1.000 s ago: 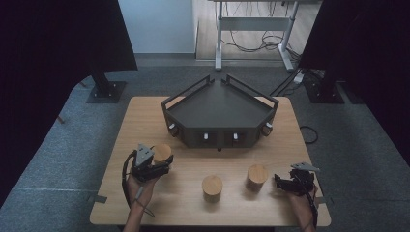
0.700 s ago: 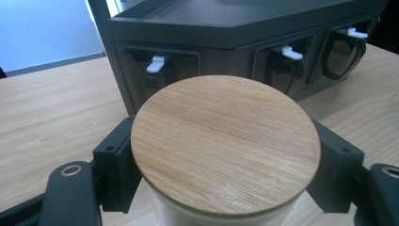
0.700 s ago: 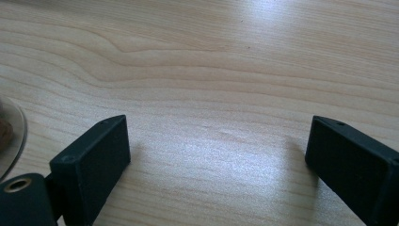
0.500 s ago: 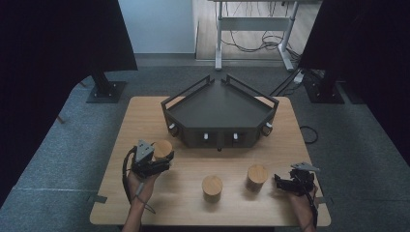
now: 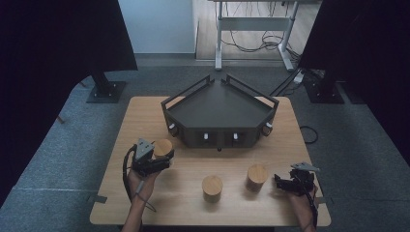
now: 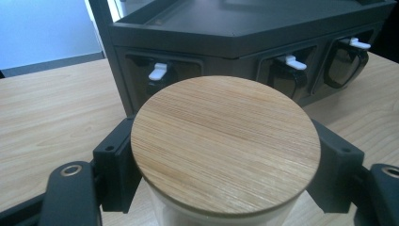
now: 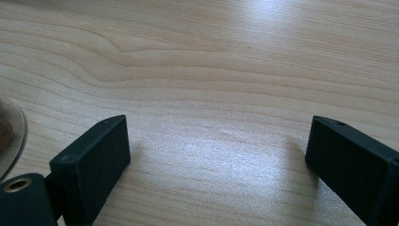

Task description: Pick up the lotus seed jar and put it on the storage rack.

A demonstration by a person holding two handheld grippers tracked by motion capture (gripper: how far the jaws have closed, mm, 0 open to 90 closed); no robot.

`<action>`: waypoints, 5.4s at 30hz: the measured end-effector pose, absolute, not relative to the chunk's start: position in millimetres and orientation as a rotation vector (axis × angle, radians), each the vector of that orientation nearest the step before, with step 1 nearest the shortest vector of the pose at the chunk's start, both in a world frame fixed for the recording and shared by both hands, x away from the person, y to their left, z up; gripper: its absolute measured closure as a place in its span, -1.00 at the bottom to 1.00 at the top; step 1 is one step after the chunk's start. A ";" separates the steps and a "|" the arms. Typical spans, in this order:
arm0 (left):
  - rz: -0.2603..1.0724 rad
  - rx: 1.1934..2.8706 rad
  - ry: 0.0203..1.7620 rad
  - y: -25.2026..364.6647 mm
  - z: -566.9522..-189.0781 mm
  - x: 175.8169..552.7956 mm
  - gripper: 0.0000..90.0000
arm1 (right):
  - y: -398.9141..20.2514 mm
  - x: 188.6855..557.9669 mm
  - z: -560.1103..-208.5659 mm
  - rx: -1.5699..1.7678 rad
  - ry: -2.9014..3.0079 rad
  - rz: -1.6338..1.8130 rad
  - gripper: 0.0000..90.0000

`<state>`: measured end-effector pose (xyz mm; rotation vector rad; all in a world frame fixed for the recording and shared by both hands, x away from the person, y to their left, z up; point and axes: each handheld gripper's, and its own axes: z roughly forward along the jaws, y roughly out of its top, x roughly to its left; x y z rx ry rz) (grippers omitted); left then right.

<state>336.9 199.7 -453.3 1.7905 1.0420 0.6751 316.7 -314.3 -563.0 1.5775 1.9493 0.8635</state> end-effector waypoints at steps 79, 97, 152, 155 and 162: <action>0.679 1.765 0.995 188.9 -408.1 384.3 -0.44 | -314.0 316.5 -562.9 1.574 1.956 0.867 -0.86; 0.665 1.750 0.996 186.0 -403.5 395.8 -0.44 | -314.0 316.5 -562.9 1.575 1.955 0.868 -0.86; 0.661 1.721 0.983 159.1 -390.8 431.1 -0.44 | -313.9 316.5 -563.0 1.567 1.961 0.870 -0.86; 0.661 1.721 0.983 157.4 -390.7 433.6 -0.44 | -313.9 316.5 -563.0 1.567 1.962 0.870 -0.86; 0.656 1.715 0.985 153.5 -390.7 440.1 -0.44 | -313.9 316.5 -563.0 1.568 1.961 0.871 -0.86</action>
